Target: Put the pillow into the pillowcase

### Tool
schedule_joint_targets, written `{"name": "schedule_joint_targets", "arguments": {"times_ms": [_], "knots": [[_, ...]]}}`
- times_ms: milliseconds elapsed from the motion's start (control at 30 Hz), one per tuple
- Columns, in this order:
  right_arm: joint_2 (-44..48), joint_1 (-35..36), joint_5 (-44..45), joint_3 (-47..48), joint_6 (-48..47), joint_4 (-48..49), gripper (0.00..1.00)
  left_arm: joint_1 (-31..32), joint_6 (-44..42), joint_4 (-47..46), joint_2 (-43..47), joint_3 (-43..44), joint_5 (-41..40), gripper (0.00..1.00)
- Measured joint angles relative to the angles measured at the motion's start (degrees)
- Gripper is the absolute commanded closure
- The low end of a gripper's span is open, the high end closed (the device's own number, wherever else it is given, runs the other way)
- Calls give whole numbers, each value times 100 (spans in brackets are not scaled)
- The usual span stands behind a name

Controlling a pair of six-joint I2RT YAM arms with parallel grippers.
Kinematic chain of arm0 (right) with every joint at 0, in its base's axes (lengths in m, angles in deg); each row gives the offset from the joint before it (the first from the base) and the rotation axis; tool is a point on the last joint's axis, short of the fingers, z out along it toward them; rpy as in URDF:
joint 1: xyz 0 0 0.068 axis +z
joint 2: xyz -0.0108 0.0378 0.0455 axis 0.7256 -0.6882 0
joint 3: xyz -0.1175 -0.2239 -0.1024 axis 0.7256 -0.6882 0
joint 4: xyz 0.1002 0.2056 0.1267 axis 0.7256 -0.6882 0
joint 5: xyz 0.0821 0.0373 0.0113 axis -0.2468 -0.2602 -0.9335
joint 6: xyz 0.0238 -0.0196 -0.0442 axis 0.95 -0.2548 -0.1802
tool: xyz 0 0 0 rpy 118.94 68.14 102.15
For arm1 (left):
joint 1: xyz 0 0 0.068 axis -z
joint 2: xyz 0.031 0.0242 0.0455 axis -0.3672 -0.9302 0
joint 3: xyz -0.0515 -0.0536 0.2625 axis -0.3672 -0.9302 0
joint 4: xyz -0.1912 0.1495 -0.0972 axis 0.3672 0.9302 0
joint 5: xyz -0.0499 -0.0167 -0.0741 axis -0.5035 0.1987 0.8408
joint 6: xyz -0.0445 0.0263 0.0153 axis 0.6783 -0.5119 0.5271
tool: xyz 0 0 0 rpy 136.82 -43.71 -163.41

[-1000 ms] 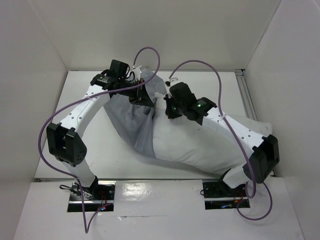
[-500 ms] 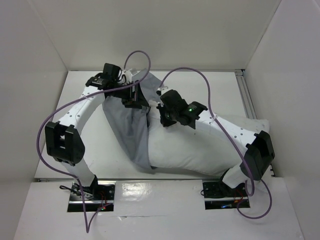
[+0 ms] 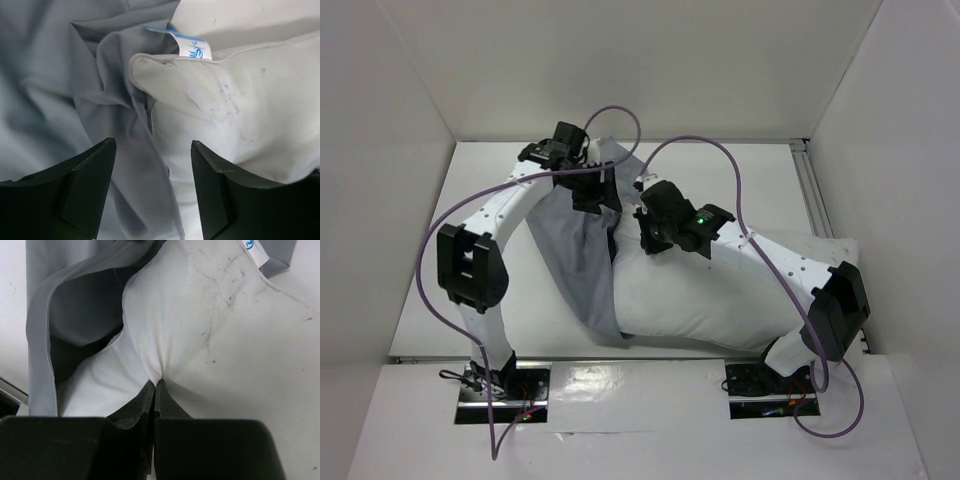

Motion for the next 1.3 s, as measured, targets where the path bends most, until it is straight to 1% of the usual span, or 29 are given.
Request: {"name": "schedule_joint_targets", "arguments": {"times_ms": [100, 133, 233, 367, 400, 567, 800, 1067, 1300], "knots": [[0, 0, 4, 0, 0, 0, 100, 243, -138, 184, -361, 192, -186, 31], [0, 0, 4, 0, 2, 0, 100, 302, -151, 243, -448, 205, -243, 37], [0, 0, 9, 0, 2, 0, 100, 393, -173, 439, -658, 205, -415, 48], [0, 0, 4, 0, 4, 0, 100, 396, -125, 575, -734, 232, -555, 85], [0, 0, 4, 0, 4, -2, 100, 396, -131, 597, -737, 271, -592, 100], [0, 0, 17, 0, 0, -15, 100, 378, -131, 693, -737, 612, -780, 100], [155, 26, -61, -24, -70, -26, 100, 199, -96, 715, -743, 1259, -710, 100], [977, 262, -138, -566, -201, 55, 100, 111, 177, 619, -824, 1344, -256, 100], [1211, 306, -155, -638, -356, 46, 100, 136, 262, 455, -1377, 1478, -15, 100]]}}
